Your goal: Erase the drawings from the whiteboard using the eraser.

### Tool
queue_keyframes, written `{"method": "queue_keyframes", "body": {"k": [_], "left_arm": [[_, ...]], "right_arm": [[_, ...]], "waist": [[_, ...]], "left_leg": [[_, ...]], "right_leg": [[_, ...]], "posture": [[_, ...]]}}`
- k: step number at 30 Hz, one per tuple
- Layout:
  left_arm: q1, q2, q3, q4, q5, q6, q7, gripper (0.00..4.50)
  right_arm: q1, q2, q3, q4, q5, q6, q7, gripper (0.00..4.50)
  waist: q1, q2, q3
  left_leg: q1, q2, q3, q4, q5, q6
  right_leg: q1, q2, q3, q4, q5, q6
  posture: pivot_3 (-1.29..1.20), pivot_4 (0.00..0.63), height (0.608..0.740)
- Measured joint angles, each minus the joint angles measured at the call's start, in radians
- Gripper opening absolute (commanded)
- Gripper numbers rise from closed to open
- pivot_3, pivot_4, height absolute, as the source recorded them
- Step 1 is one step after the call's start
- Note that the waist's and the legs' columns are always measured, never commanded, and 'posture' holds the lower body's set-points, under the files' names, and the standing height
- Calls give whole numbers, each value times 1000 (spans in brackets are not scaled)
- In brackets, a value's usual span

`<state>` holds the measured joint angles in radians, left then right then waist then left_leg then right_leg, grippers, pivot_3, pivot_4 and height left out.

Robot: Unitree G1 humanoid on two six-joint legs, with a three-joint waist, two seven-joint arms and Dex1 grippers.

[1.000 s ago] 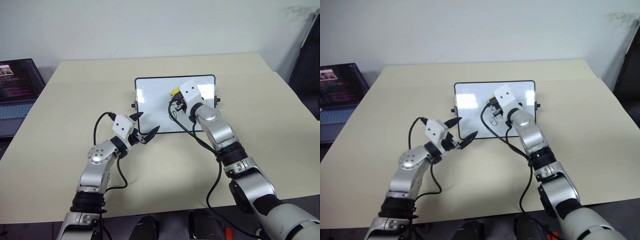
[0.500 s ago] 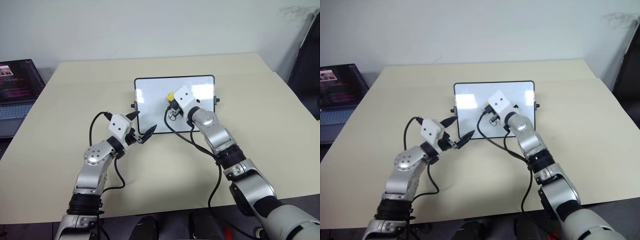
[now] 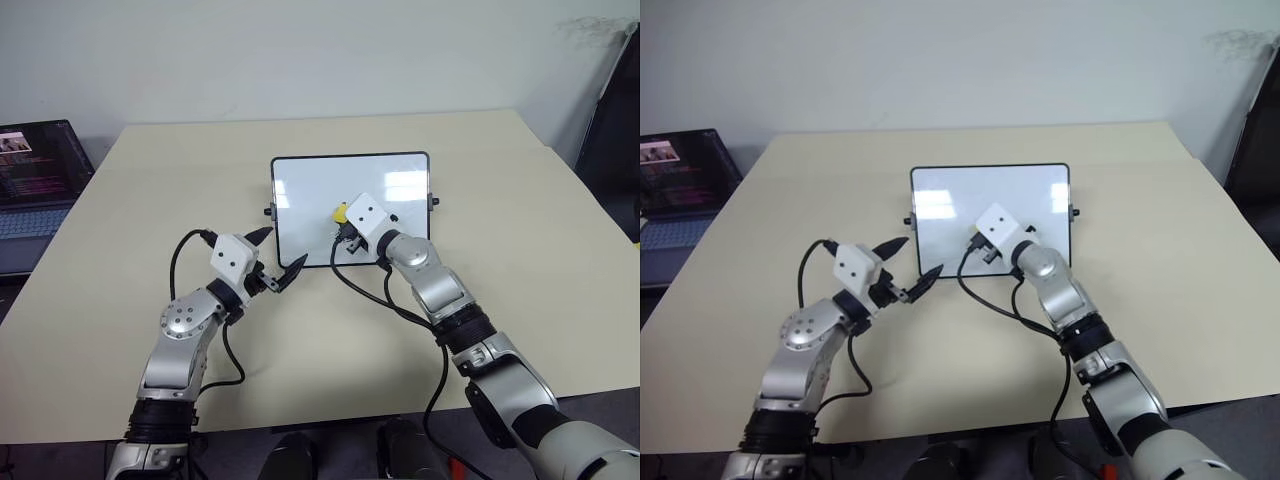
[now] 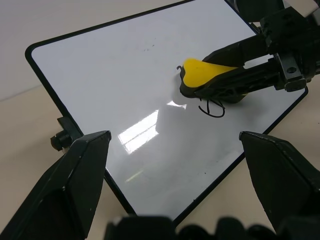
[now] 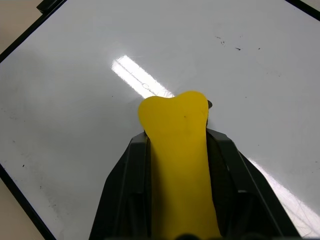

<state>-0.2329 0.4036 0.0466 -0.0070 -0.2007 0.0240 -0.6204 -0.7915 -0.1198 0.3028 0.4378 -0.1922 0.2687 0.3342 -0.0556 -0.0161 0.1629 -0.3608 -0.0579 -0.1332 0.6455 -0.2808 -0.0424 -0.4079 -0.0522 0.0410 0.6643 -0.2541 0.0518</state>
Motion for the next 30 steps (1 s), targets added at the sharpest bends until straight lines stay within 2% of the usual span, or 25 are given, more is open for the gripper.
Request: {"method": "queue_keyframes", "body": {"k": [14, 30], "left_arm": [[-28, -12, -1, 11, 0, -4, -2, 4500], [-52, -13, -3, 27, 0, -8, -16, 4500]], "right_arm": [[-106, -1, -68, 139, 11, -47, -80, 1195], [-31, -16, -69, 59, 8, -51, -73, 1195]], "waist": [[5, 0, 0], [7, 0, 0]], "left_leg": [[1, 0, -2, 0, 5, -1], [0, 0, -2, -1, 5, -1]], "right_leg": [[2, 2, -1, 0, 3, 0], [2, 2, -1, -1, 3, 0]], "posture": [[0, 150, 740], [0, 150, 740]]}}
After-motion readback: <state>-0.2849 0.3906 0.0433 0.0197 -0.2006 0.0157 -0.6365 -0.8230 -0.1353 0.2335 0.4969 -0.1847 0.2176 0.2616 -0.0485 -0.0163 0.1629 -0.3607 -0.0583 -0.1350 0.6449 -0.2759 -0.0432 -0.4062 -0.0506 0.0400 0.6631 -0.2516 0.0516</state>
